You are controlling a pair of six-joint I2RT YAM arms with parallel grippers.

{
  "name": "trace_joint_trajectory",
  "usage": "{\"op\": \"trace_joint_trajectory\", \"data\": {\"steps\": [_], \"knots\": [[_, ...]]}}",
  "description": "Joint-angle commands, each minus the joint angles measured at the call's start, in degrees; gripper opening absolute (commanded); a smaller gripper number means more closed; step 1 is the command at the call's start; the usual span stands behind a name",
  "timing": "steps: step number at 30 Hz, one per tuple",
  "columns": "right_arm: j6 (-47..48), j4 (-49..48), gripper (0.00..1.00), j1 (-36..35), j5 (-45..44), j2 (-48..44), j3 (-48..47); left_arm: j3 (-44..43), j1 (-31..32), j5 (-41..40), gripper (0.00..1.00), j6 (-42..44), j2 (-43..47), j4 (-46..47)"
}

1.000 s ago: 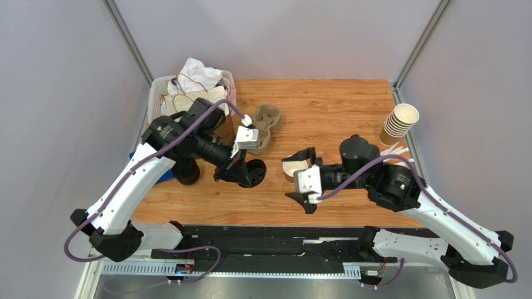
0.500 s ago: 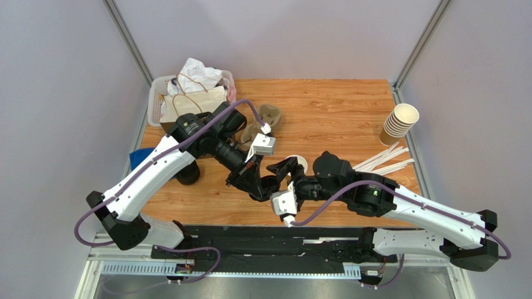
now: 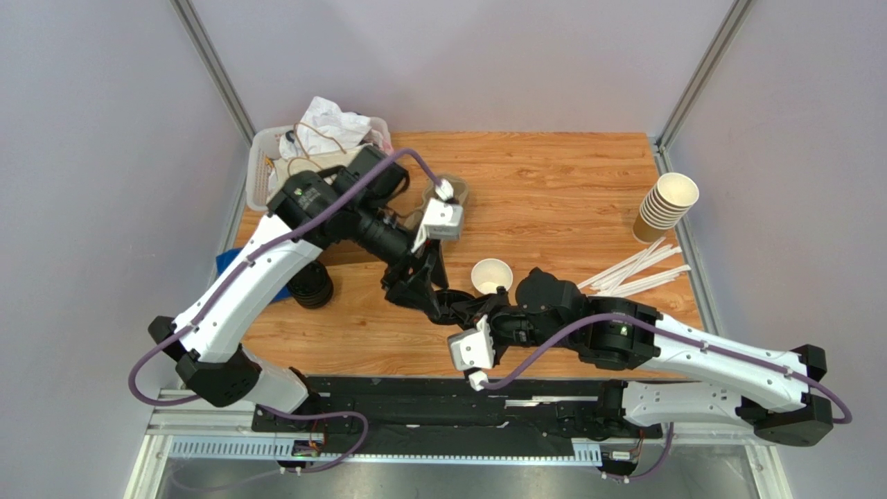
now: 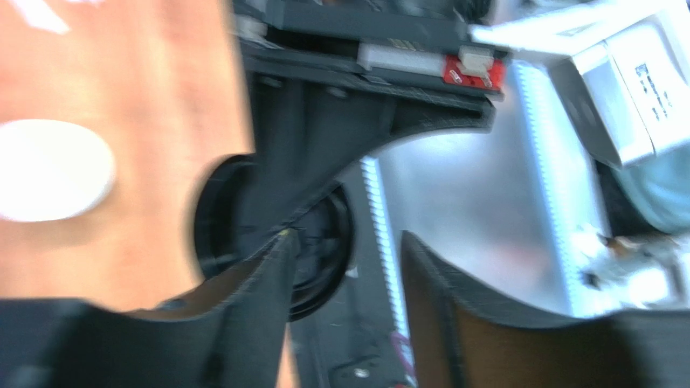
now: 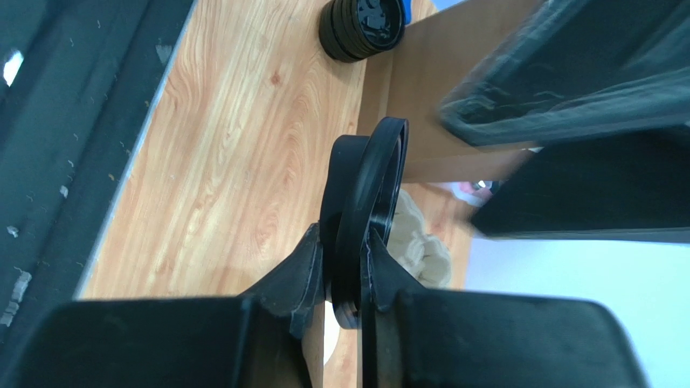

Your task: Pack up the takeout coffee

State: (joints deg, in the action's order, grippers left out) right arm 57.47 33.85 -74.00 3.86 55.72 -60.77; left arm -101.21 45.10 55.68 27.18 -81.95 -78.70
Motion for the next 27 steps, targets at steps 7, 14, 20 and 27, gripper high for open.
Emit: {"op": "trace_joint_trajectory", "data": {"steps": [7,14,20,27], "knots": [[-51.2,4.8,0.00,33.1,23.6,1.9,-11.6,-5.6,-12.5,-11.8,0.85,-14.4,5.5,32.4],[-90.7,-11.2,0.00,55.0,55.7,6.1,-2.9,10.8,-12.4,-25.0,0.75,-26.8,9.0,57.4],[-114.1,-36.8,0.00,59.7,59.4,4.7,6.8,7.2,-9.8,-22.6,0.58,-32.0,2.7,54.6],[-118.0,-41.8,0.00,59.9,60.6,4.0,9.3,4.2,-2.8,-24.4,0.47,-27.6,-1.8,47.0]]}}
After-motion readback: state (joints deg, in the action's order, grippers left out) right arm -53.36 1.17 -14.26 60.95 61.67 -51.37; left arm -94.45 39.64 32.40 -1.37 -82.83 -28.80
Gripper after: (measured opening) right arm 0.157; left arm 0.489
